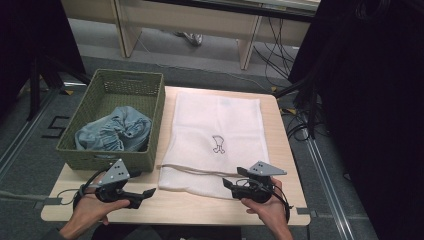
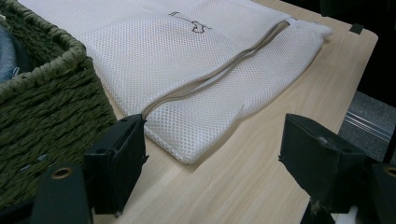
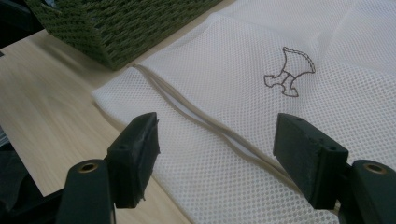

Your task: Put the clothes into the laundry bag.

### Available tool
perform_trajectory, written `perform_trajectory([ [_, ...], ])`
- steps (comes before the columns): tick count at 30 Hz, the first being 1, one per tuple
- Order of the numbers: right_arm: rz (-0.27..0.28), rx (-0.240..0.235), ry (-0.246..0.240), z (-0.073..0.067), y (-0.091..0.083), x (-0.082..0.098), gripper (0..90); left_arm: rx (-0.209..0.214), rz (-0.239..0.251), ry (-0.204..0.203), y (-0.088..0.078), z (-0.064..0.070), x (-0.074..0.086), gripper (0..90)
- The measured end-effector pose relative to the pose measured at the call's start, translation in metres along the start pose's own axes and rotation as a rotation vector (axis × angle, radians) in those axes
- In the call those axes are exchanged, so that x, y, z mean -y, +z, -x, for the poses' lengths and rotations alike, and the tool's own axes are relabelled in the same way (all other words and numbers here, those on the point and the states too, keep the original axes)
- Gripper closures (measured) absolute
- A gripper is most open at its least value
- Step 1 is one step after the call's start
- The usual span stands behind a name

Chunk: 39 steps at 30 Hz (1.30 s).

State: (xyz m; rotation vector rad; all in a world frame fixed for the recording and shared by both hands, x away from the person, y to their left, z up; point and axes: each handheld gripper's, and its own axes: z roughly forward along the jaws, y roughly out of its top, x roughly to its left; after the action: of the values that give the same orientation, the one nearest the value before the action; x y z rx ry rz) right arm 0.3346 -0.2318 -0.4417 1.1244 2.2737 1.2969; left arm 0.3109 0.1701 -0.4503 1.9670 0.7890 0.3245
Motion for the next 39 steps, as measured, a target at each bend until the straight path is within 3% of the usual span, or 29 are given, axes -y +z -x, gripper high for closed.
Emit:
perform_trajectory([
  [4,0.005,0.023,-0.017,0.0,0.0,0.0,31.6,0.005,-0.001,-0.001,-0.001,0.001,0.0,21.5],
  [8,0.003,0.009,-0.038,0.003,0.002,0.0,29.8,0.011,-0.001,-0.003,0.0,-0.001,0.0,21.5],
  [10,-0.008,-0.004,-0.01,0.002,0.001,0.0,29.4,0.004,-0.004,-0.004,-0.001,-0.001,0.0,21.5],
  [11,0.008,-0.01,-0.022,0.004,0.003,0.0,29.0,-0.006,-0.007,0.01,-0.002,-0.001,-0.001,21.5],
  [12,-0.015,-0.002,-0.022,0.004,0.002,-0.001,28.5,-0.006,-0.007,0.01,-0.002,-0.001,-0.001,21.5],
  [13,-0.015,-0.023,-0.023,0.005,0.004,-0.001,27.9,-0.002,-0.004,0.023,-0.002,-0.002,-0.002,21.5],
  [15,-0.014,-0.007,-0.024,0.005,0.004,-0.001,27.1,-0.011,-0.015,0.034,-0.002,-0.002,-0.002,21.5],
  [21,-0.029,0.038,-0.056,0.015,0.013,-0.007,24.0,-0.018,-0.01,0.011,-0.001,-0.006,-0.001,21.5],
  [22,-0.029,0.038,-0.056,0.015,0.013,-0.007,24.0,-0.024,-0.017,-0.012,-0.001,-0.005,-0.001,21.5],
  [26,-0.084,0.043,-0.107,0.023,0.025,-0.01,26.4,-0.007,-0.033,0.009,-0.001,-0.005,0.0,21.5],
  [28,-0.127,0.054,-0.175,0.032,0.038,-0.015,35.0,-0.017,-0.033,0.0,-0.002,-0.002,0.0,21.5],
  [30,-0.146,0.051,-0.184,0.034,0.043,-0.016,37.2,-0.013,-0.029,0.0,-0.002,-0.003,-0.001,21.5],
  [32,-0.187,0.031,-0.199,0.038,0.052,-0.017,48.4,-0.014,-0.027,0.005,-0.003,-0.004,-0.001,21.5],
  [33,-0.219,0.02,-0.203,0.038,0.056,-0.017,49.7,-0.014,-0.028,-0.009,-0.002,-0.003,0.0,21.5],
  [34,-0.245,0.027,-0.244,0.039,0.065,-0.016,54.8,-0.018,-0.042,-0.001,-0.001,-0.004,0.001,21.5],
  [36,-0.259,0.016,-0.26,0.04,0.069,-0.016,56.0,-0.018,-0.043,0.005,-0.001,-0.004,0.0,21.5],
  [37,-0.299,0.001,-0.255,0.04,0.075,-0.016,58.2,-0.013,-0.04,0.001,-0.002,-0.005,0.0,21.5],
  [39,-0.321,-0.005,-0.283,0.041,0.083,-0.017,60.3,-0.011,-0.036,0.011,-0.003,-0.006,0.0,21.5],
])
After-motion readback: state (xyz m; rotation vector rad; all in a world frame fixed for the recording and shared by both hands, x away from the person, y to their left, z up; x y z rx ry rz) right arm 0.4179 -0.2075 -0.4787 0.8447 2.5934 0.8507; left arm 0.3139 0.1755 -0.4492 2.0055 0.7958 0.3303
